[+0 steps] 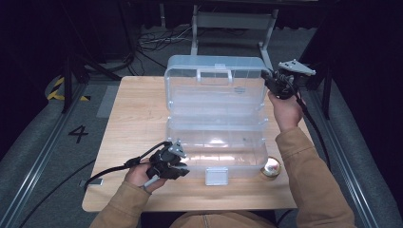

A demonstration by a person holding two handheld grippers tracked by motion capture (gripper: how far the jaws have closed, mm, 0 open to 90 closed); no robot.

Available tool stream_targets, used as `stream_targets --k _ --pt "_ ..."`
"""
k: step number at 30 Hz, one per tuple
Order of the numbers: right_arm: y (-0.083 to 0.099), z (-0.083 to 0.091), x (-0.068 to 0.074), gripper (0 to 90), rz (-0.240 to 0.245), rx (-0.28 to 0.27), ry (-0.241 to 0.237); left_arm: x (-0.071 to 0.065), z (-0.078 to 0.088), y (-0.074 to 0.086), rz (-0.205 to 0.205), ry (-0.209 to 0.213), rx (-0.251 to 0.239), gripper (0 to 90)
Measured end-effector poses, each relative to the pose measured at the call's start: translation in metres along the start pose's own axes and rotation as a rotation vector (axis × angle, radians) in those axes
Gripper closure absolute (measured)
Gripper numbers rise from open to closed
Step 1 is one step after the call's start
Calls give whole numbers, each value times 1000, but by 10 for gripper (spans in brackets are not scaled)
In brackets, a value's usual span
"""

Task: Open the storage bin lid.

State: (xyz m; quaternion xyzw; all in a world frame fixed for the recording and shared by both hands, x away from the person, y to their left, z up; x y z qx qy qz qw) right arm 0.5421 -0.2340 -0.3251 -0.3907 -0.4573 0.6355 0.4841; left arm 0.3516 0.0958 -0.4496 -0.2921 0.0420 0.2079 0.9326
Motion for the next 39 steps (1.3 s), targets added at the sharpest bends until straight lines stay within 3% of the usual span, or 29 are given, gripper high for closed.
stream_targets --k 12,16,21,28,39 --pt "-1 -15 -4 785 -11 19 -18 -1 0 0 -19 -8 -11 737" --pt "0 -20 -5 785 -10 23 -19 -4 -2 3 -98 -71 -36 710" --pt "0 -26 -6 785 -20 26 -27 -2 -1 1 -51 -31 -36 717" --pt "2 -35 -8 784 -25 35 -35 -1 0 2 -60 -28 -40 725" --pt "4 -53 -12 791 -31 72 -40 -1 0 2 -38 -8 -68 727"
Point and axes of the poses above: each handheld gripper's, and its own axes: z roughly backward along the jaws, y roughly out of its underside, x roughly to its left, the point moved 4 cm from there along -z, roughly forward along the jaws, and after that the axes turned 6 degrees about y, right-handed, at the moved point
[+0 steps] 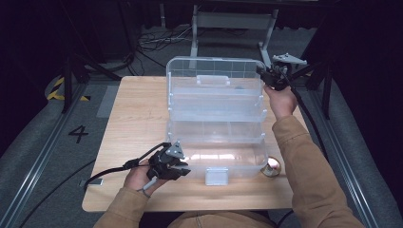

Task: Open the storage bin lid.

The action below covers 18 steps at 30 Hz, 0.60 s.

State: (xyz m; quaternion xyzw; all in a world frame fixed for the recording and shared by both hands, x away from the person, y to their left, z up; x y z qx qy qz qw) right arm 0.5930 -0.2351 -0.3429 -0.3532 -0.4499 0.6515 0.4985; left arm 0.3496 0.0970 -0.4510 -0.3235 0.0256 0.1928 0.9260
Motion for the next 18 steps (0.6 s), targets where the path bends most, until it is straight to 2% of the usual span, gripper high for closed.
stream_targets --k 4,10,15,18 --pt "2 -7 -1 792 -1 13 0 0 0 0 7 3 -4 727" --pt "4 -16 -3 797 -1 24 -1 0 0 0 -5 -2 -10 725" --pt "7 -23 -3 804 26 24 10 0 0 0 -3 -2 -11 724" --pt "8 -28 -4 805 13 36 5 0 0 0 -5 -1 -13 724"
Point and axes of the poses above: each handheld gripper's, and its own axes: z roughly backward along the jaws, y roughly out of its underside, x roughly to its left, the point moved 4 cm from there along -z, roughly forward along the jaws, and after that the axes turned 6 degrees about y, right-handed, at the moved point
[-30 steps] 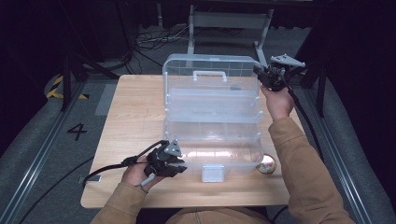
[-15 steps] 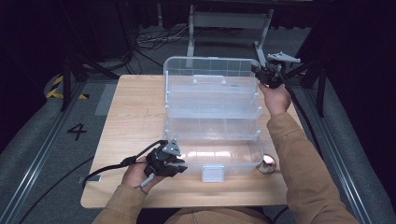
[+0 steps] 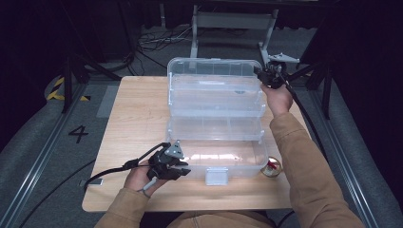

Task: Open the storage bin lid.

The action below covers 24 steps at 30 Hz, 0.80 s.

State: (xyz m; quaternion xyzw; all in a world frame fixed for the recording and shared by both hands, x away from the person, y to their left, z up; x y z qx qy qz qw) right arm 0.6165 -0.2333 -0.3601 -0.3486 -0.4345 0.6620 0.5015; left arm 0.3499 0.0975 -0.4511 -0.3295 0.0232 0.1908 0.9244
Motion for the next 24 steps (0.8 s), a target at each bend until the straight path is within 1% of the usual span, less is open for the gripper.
stream_targets --k 9,13,17,20,24 --pt "4 -9 -3 808 -6 31 -12 0 0 0 -3 5 -3 726" --pt "5 -13 -4 808 -12 44 -24 0 0 0 -4 5 -6 726" --pt "7 -18 -5 808 16 54 -29 0 0 0 -4 5 -7 726" --pt "8 -20 -6 808 10 64 -39 0 0 0 -3 5 -8 726" --pt "10 -25 -7 811 9 79 -38 0 0 0 -2 5 -9 725"
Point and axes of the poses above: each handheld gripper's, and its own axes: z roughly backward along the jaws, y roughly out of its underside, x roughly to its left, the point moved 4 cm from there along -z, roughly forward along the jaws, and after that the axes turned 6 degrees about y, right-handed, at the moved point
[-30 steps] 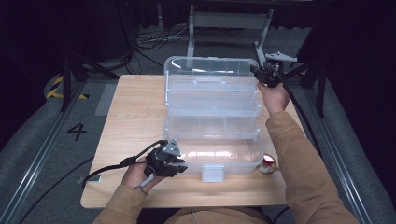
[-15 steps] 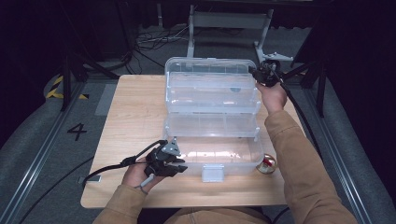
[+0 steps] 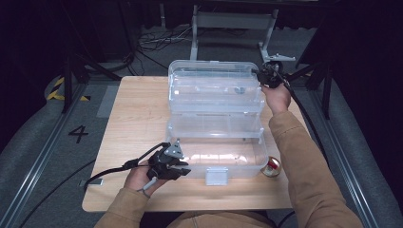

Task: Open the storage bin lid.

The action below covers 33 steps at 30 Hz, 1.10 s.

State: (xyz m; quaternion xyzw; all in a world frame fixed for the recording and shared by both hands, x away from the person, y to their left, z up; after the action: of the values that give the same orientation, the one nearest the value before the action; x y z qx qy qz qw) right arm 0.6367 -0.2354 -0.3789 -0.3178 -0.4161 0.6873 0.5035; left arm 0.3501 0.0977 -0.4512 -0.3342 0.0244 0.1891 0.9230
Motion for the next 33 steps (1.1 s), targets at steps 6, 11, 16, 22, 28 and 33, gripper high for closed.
stream_targets --k 6,11,16,22,28,33 --pt "3 -6 -1 814 -18 21 -8 0 0 0 -1 0 -2 725" --pt "5 -10 -2 827 -35 37 -2 0 0 0 -1 2 -5 726" --pt "8 -16 -6 829 -73 90 -32 0 0 0 -3 3 -4 726" --pt "10 -21 -7 828 -76 108 -38 0 0 1 -6 1 -4 726" --pt "13 -25 -9 826 -87 135 -48 0 1 1 -7 0 -4 726" --pt "15 -29 -10 826 -99 158 -54 0 1 1 -7 1 -5 726"
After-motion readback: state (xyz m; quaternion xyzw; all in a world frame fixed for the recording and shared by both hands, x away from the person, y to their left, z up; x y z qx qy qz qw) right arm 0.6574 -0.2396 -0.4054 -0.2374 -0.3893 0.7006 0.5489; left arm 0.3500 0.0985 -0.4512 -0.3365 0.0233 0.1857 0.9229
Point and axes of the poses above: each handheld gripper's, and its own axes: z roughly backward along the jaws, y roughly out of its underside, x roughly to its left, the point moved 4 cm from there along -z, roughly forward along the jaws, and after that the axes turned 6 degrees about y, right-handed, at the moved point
